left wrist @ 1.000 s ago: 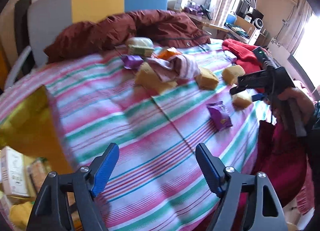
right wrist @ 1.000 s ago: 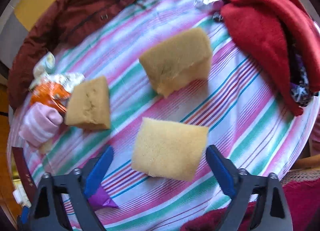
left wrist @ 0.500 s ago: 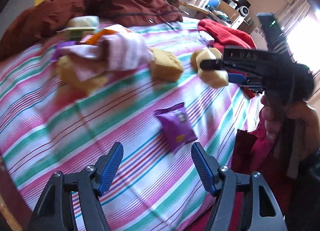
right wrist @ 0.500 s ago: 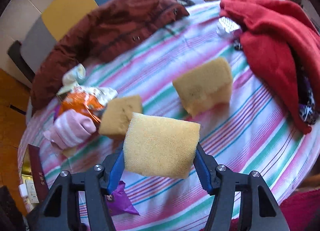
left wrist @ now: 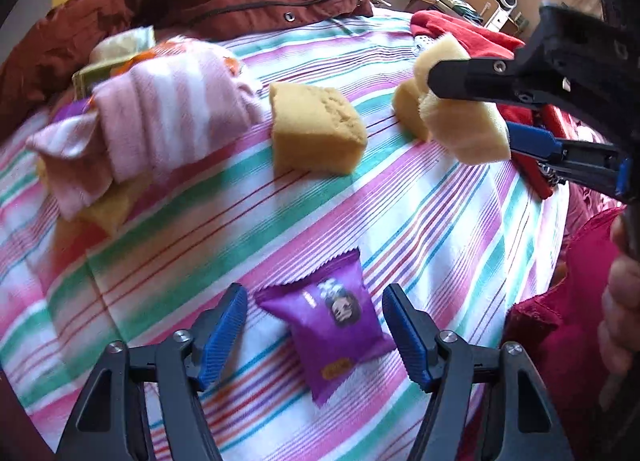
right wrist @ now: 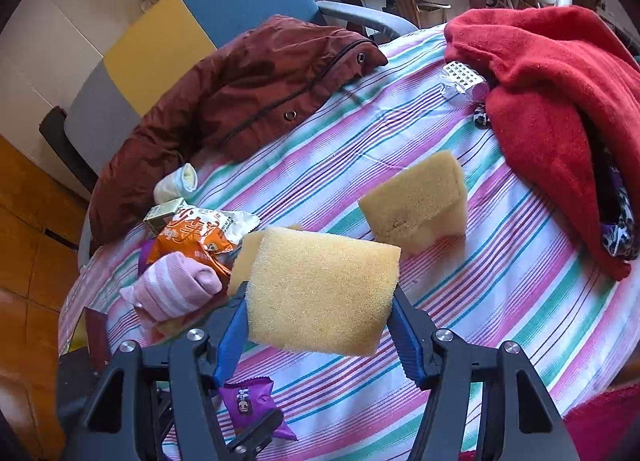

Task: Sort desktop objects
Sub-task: 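Grasp the purple candy pack with the left tool while the right tool grasps a yellow sponge, then carry the purple candy pack and yellow sponge into the gold tray and release both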

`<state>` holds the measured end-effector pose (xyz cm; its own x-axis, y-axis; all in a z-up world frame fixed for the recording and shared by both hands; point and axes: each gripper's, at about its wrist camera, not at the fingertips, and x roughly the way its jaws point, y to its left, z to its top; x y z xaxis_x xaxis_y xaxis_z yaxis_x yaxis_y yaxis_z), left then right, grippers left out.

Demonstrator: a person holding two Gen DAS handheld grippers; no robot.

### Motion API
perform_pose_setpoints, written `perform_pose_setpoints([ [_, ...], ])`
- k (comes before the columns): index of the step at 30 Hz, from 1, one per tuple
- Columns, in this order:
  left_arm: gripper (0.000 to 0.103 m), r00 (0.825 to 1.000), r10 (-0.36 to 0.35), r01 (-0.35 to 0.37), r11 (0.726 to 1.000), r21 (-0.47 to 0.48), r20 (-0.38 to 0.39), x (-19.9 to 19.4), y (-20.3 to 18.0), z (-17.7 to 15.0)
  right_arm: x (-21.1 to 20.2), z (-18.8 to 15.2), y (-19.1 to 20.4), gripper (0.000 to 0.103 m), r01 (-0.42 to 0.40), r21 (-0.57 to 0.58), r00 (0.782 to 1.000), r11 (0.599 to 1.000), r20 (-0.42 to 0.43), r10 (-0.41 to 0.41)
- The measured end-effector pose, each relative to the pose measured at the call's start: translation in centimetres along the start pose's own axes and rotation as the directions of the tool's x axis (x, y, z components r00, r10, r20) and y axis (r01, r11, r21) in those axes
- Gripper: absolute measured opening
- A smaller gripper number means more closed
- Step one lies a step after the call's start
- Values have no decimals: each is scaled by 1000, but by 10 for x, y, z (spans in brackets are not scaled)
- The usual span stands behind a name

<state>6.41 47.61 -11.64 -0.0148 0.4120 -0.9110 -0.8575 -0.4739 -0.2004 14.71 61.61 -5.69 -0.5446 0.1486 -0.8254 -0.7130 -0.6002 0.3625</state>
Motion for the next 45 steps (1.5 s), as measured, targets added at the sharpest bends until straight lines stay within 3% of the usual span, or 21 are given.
perform_pose_setpoints([
  [6, 55, 998, 22, -24, 999, 41, 51, -7, 2, -15, 1, 0, 5, 65, -2, -31, 1000, 1000, 2, 2],
  [10, 54, 997, 23, -25, 999, 26, 74, -19, 19, -29, 1, 1, 8, 65, -1, -52, 1000, 999, 6, 2],
  [19, 51, 984, 70, -72, 997, 8, 165, -69, 51, -62, -9, -5, 36, 65, -77, -189, 995, 979, 48, 88],
  [25, 50, 977, 61, -52, 997, -49, 203, -91, 72, -77, -10, -10, 43, 64, -76, -206, 995, 976, 48, 87],
  [30, 50, 958, 81, -59, 995, -85, 276, -123, 87, -89, -10, -10, 46, 64, -73, -228, 994, 971, 59, 89],
  [37, 50, 910, 172, -109, 977, -183, 376, -183, 129, -112, -15, -21, 72, 64, -109, -336, 991, 936, 42, 130],
  [41, 50, 890, 229, -130, 957, -261, 395, -208, 165, -127, -22, -41, 111, 64, -162, -421, 985, 892, -13, 173],
  [45, 50, 871, 296, -157, 924, -348, 392, -224, 208, -142, -30, -65, 165, 64, -260, -494, 964, 830, -80, 254],
])
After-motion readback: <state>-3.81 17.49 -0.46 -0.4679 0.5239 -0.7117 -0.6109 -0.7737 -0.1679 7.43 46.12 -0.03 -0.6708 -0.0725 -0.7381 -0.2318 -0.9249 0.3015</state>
